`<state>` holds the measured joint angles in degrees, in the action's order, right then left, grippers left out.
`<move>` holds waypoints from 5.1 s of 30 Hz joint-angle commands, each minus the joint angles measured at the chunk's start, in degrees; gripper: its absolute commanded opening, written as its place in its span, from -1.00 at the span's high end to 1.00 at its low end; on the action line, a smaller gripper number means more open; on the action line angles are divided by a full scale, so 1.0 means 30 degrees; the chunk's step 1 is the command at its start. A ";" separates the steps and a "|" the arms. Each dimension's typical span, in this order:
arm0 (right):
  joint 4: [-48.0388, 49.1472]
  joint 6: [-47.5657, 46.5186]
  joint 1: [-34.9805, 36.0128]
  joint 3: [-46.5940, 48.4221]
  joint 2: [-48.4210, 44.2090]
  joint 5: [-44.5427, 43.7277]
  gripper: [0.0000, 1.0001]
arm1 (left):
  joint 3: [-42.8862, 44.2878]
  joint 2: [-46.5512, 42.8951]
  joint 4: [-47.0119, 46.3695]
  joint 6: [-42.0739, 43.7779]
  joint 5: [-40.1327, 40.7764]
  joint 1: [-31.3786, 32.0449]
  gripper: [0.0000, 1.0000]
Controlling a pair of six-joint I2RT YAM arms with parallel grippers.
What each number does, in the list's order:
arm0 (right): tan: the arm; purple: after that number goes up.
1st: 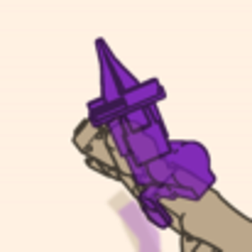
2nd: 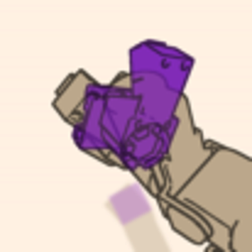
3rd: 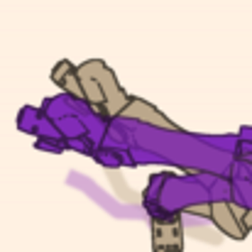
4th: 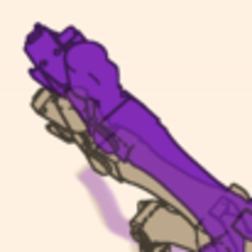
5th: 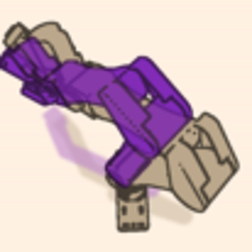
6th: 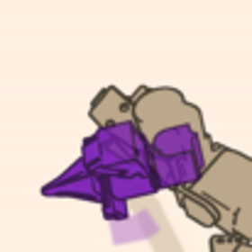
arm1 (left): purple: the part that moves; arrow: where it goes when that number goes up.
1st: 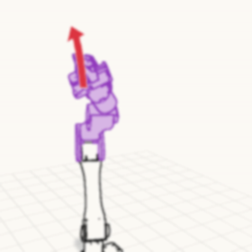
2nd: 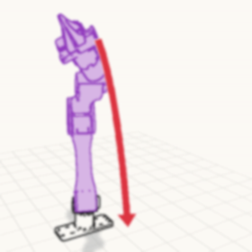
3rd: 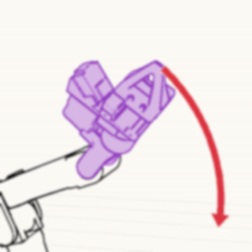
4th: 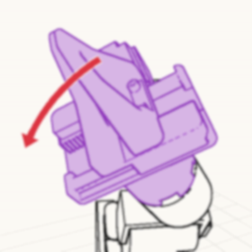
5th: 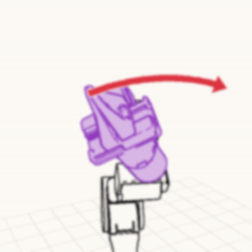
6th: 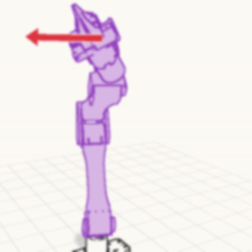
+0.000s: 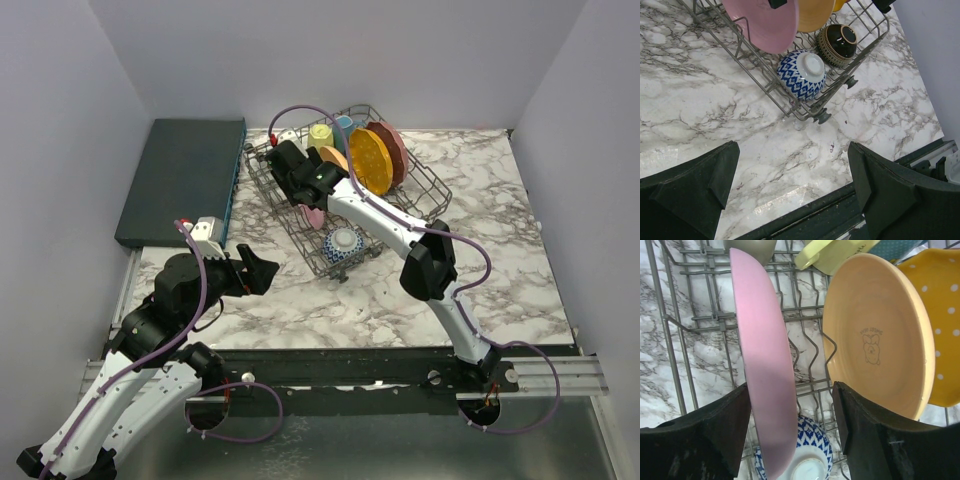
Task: Load the mixed dishes into the dish rack
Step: Insert the plate into the dish rack, then reset both arms
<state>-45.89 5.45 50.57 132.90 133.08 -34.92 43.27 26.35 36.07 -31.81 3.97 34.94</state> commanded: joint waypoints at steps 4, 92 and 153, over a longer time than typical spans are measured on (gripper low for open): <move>0.0003 0.1096 0.0079 0.0099 -0.0705 0.1524 -0.44 | -0.0125 -0.0089 -0.0253 0.0175 0.0289 -0.0103 -0.97; 1.0010 0.8934 -1.1921 -2.5370 -2.3541 2.5078 -0.77 | 0.0593 0.2497 -0.0290 0.0058 0.0055 -0.0102 -0.97; 1.0478 0.6890 -1.2755 -3.2470 -3.1497 2.2186 -0.81 | -0.0476 0.1726 -0.1241 0.0115 -0.1238 -0.0099 -0.97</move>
<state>-14.63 26.92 12.62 36.25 37.93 32.49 42.61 32.40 33.50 -32.05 1.41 34.94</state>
